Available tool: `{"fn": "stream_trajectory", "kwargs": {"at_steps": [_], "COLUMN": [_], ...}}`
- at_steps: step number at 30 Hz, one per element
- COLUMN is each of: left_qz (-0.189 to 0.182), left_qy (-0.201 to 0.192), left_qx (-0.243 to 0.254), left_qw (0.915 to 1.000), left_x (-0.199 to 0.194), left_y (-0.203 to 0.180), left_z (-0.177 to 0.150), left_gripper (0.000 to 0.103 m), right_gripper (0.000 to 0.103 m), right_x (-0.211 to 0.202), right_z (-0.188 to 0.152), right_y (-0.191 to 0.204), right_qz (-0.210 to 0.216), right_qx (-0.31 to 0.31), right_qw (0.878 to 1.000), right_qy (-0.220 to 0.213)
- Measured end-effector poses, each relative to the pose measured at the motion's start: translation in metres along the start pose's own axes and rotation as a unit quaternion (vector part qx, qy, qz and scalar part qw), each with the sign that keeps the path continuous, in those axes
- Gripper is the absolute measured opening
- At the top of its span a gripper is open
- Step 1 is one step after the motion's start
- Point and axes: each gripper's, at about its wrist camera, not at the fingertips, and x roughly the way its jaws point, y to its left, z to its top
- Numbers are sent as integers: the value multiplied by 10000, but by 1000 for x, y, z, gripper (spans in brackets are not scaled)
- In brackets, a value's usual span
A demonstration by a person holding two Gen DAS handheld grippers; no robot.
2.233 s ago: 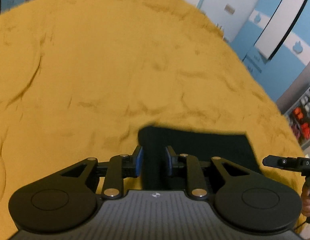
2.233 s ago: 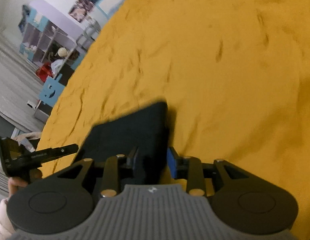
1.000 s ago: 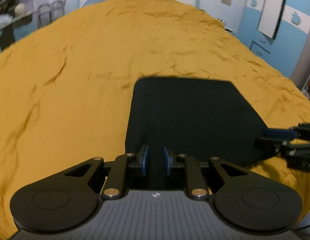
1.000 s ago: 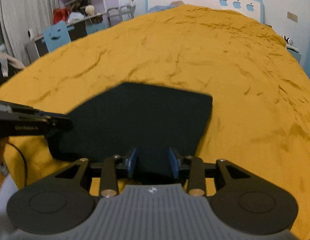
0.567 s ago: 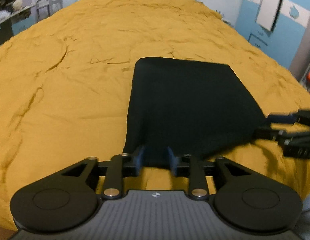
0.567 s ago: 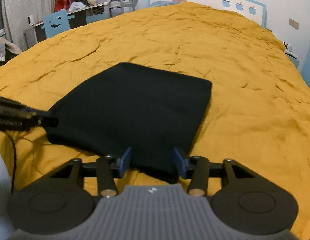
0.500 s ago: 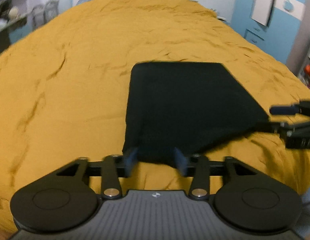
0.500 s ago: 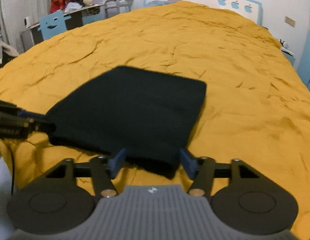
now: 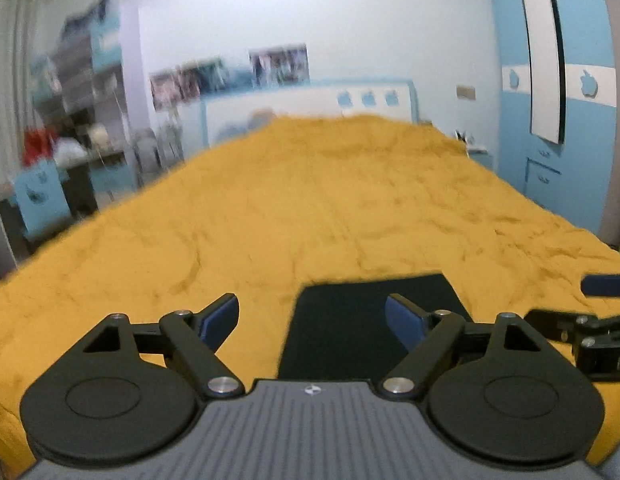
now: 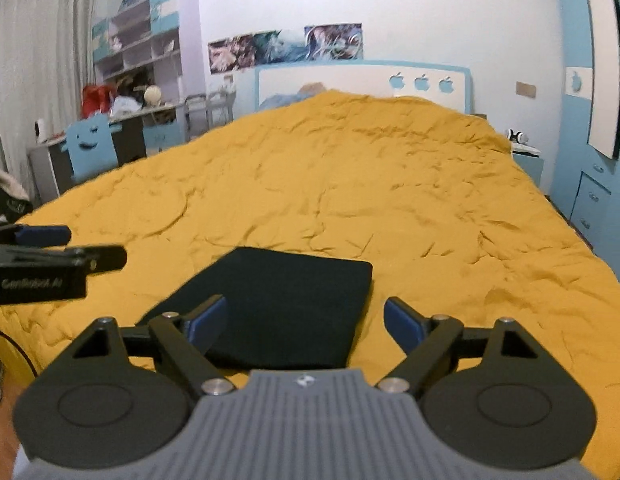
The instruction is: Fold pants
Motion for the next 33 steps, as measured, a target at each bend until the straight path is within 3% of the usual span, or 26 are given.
{"fn": "stream_trajectory", "kwargs": {"at_steps": [3,8,13,26,33], "left_qz": [118,-24,79,160,136], "left_qy": [-4,780,1060,1482,1518], "left_qx": [-38,-599,-551,-414,-387], "left_qw": [9999,9952,9928,9880,9876], "left_x": [-7,8,7,-4,-1], "left_y": [-7,-3,-5,-13,-17], "left_z": [-2,-15,-30,-56,-57], "left_gripper": [99,99,99,99,99], "right_gripper": [82,82,82,82,82], "right_x": [-12,-20,-20,-19,-14], "right_z": [-9,-29,-42,-59,-60], "right_y": [4,8,14,21,18], "right_qz": [-61,-124,-136,-133,-121], "right_qx": [83,89,-1,21,68], "right_qw": [9999,9998,9996,9983,9976], "right_qy": [-14,115,253,572,672]}}
